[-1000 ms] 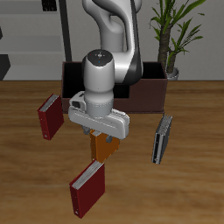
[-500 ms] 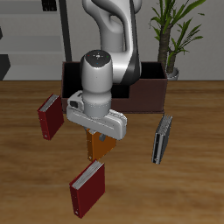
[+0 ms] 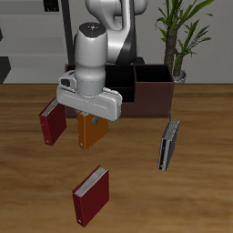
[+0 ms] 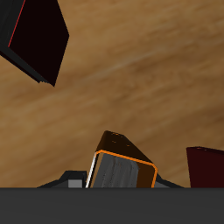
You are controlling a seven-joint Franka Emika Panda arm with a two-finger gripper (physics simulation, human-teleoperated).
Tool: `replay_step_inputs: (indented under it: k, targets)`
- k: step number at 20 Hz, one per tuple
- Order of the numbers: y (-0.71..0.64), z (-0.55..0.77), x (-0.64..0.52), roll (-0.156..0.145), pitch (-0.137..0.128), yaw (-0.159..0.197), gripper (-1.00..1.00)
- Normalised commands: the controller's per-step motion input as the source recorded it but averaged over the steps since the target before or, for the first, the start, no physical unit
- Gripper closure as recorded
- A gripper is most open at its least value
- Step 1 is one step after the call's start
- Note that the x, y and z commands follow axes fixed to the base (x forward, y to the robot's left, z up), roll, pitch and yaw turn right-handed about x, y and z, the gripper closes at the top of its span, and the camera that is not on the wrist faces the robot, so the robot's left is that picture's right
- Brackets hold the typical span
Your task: Place the orange book into the back desk caddy's left compartment
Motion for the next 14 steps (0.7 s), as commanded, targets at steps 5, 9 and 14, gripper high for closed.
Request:
replay_step_inputs:
  k: [5, 9, 14]
  targets:
    - [-0.26, 0.55, -0.45, -0.019, -0.04, 0.13, 1.0]
    - [-0.2, 0.3, -0.51, -0.017, -0.01, 0.093, 1.0]
    - [-0.06, 0.25, -0.48, -0.002, -0.032, 0.053, 1.0]
